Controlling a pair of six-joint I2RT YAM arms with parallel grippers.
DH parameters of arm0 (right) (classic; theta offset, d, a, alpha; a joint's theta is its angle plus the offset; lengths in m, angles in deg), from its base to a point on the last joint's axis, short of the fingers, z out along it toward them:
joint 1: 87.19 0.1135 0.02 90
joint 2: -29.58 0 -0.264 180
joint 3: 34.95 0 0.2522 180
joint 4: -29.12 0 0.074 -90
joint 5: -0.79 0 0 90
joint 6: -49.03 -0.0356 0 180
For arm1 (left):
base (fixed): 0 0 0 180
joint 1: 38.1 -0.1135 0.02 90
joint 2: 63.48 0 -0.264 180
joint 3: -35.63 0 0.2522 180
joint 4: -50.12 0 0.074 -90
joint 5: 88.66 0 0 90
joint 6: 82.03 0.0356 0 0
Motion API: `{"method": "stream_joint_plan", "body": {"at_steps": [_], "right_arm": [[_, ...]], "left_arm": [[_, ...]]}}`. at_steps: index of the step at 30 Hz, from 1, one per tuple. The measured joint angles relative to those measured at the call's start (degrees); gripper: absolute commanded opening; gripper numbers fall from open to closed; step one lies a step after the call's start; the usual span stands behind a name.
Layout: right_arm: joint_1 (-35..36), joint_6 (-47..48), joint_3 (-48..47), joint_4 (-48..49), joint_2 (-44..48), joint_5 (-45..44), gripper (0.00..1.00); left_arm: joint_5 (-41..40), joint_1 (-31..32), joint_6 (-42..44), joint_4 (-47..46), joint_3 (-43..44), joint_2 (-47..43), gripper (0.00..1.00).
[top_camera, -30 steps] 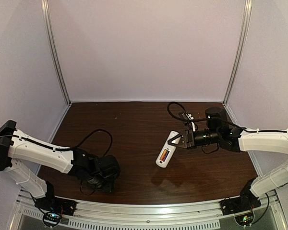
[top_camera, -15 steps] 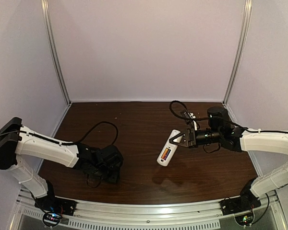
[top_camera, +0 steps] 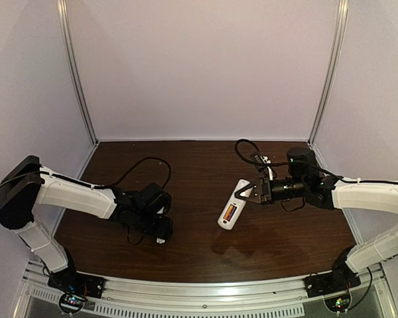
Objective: Load the batteries into the remote control
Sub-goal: Move the battery cover to the center of the board.
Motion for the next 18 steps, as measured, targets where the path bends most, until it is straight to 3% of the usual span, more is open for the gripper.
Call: {"method": "stream_joint_plan", "body": {"at_steps": [8,18], "right_arm": [[-0.5,0.7,0.0,-0.8,0.3,0.0,0.0],[-0.6,0.8,0.0,-1.5,0.3,0.0,0.0]], "left_arm": [[8.4,0.4,5.9,-5.4,1.6,2.5,0.46],[5.9,0.9,8.1,4.3,1.8,-0.5,0.49]]}}
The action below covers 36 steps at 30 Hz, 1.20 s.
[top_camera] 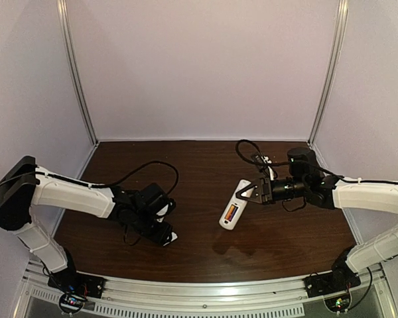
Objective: Load the batteries into the remote control
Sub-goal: Pick up the battery cover from the center of the board.
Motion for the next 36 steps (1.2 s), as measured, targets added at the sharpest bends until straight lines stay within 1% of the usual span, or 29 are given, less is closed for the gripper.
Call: {"method": "stream_joint_plan", "body": {"at_steps": [6,11,17,27,30,36], "right_arm": [[-0.2,-2.0,0.8,1.4,-0.1,0.0,0.0],[-1.3,-4.4,1.6,3.0,-0.9,0.0,0.0],[-2.0,-5.6,1.9,3.9,-1.0,0.0,0.0],[-2.6,-6.1,3.0,4.7,-1.0,0.0,0.0],[-2.6,-7.6,4.6,7.3,-1.3,0.0,0.0],[-2.6,-13.4,9.3,15.2,-3.1,-2.0,0.0]], "left_arm": [[-0.9,0.7,3.0,4.0,-0.8,-1.7,0.49],[-2.1,2.4,5.9,5.2,-0.6,-1.0,0.45],[-4.0,3.8,8.9,5.6,1.8,1.6,0.38],[-4.5,4.0,12.0,5.7,3.5,3.2,0.19],[-4.4,4.0,12.0,5.7,3.6,3.2,0.16],[-4.5,4.4,11.8,6.2,5.7,0.7,0.16]]}}
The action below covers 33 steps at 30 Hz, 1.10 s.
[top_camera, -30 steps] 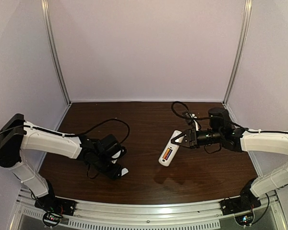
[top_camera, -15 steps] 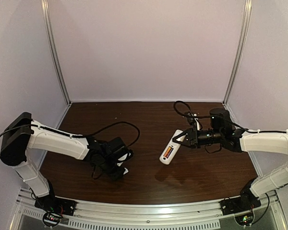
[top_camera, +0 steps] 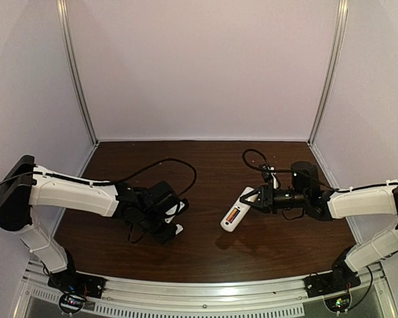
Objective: Load the batteries into the remote control
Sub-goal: Pick up the battery cover from the center of the board, then load the battery cover onto the remote control without the battery cover.
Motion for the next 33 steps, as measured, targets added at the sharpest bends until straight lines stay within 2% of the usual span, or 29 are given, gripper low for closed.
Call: {"method": "stream_joint_plan", "body": {"at_steps": [6,14,33], "right_arm": [[0.0,-5.2,3.6,6.8,-0.9,-2.6,0.0],[1.3,-9.4,5.0,13.1,-0.9,-5.7,0.0],[6.5,-11.5,6.7,16.7,-1.1,-10.9,0.0]], "left_arm": [[-0.9,2.7,0.0,-0.7,5.3,-3.9,0.16],[-1.2,5.2,0.0,-2.3,12.3,-4.1,0.15],[2.6,7.6,1.7,-4.7,18.7,3.1,0.16]]}}
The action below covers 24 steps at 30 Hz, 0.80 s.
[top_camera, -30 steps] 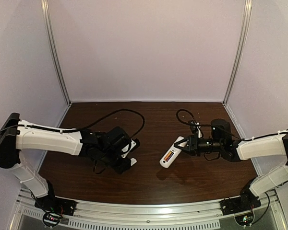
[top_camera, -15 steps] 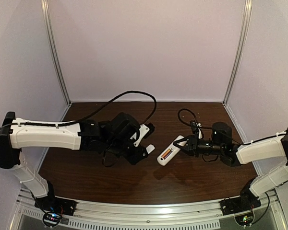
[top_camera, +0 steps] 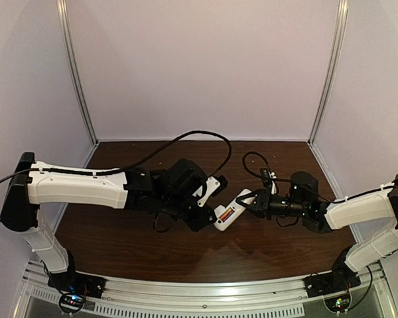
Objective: Load the batteries into the remote control
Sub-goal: Load the battery cover onto the remote control without the battery cover.
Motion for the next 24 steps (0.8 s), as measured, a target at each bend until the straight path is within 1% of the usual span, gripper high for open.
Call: {"method": "stream_joint_plan", "body": {"at_steps": [9,24], "right_arm": [[1.7,-0.7,0.0,1.9,-1.5,-1.6,0.0],[3.3,-1.5,0.1,3.7,-2.7,-2.6,0.0]], "left_arm": [[0.7,0.2,1.0,-0.1,1.5,2.4,0.16],[1.6,0.2,1.4,-0.1,2.6,3.5,0.17]]}}
